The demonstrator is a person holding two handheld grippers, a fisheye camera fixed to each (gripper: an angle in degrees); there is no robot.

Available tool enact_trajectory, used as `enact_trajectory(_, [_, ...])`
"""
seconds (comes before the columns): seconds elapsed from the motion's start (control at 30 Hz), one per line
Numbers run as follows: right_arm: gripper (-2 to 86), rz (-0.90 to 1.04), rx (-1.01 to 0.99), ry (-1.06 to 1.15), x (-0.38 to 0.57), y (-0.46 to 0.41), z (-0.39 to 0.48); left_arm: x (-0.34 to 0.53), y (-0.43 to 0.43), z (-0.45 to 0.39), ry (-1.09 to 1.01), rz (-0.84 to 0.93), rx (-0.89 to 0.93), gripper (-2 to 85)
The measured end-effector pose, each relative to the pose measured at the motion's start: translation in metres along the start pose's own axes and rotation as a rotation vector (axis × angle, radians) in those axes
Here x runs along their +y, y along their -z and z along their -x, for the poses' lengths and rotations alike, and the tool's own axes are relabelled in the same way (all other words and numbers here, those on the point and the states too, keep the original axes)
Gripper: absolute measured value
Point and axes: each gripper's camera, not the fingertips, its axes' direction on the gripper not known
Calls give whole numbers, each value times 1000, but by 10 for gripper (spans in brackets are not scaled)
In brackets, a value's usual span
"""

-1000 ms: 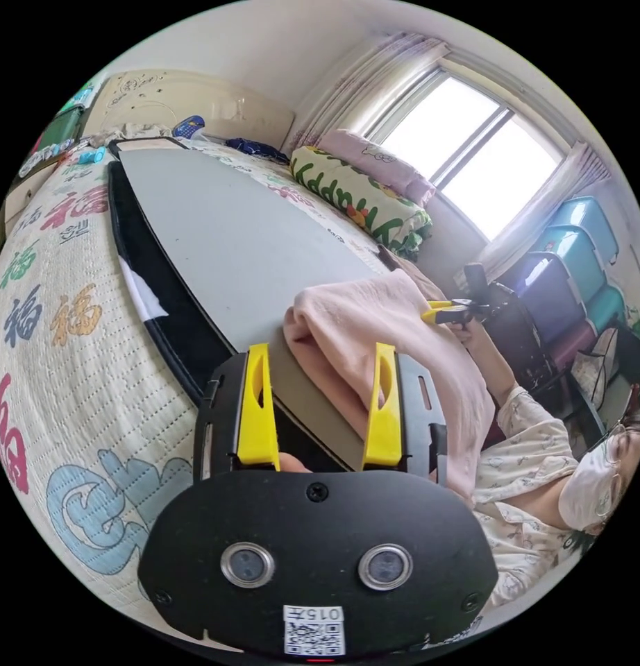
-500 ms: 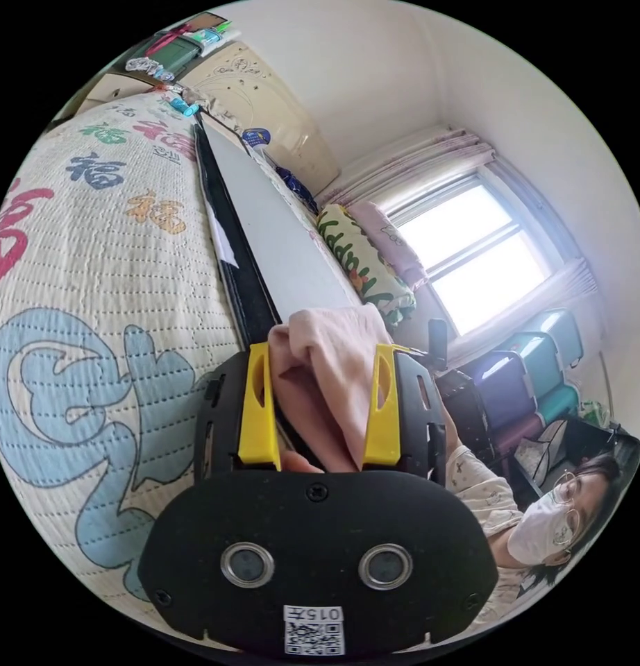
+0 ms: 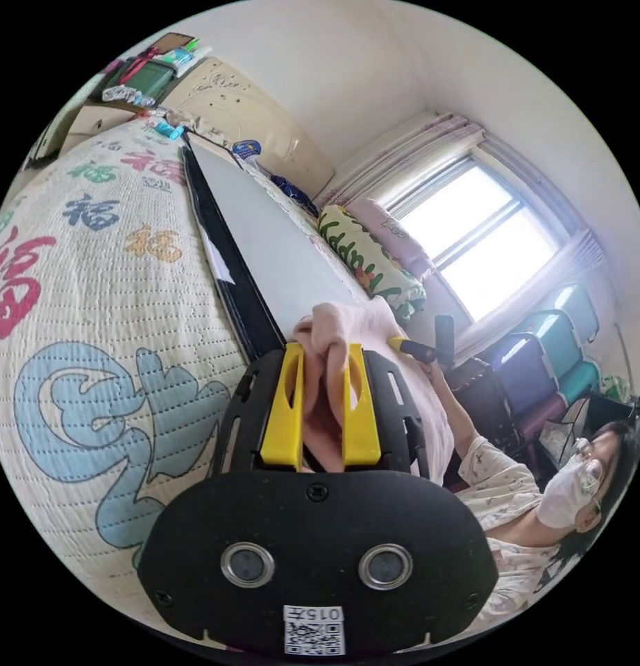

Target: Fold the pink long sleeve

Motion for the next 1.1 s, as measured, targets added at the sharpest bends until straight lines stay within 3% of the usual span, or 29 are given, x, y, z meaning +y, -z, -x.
enact_trajectory(0.17, [116,-168,-104,68,23,65,55,-16,105,-90,-166,-108,-45,76])
enact_trajectory(0.33, [112,-416,-146,230,82,195,135,-54,217,-264,-484,-195,-70,74])
enact_trajectory(0.53, [109,-639,33,309,167,349,196,-108,270,-450,-791,-255,-8,72])
enact_trajectory(0.77, [109,-773,441,309,207,484,222,-202,240,-564,-858,-253,140,71])
enact_trajectory(0.93, [110,-670,669,179,175,540,193,-316,168,-585,-718,-161,313,72])
enact_trajectory(1.1, [111,-529,809,54,120,527,121,-416,93,-570,-568,-53,345,74])
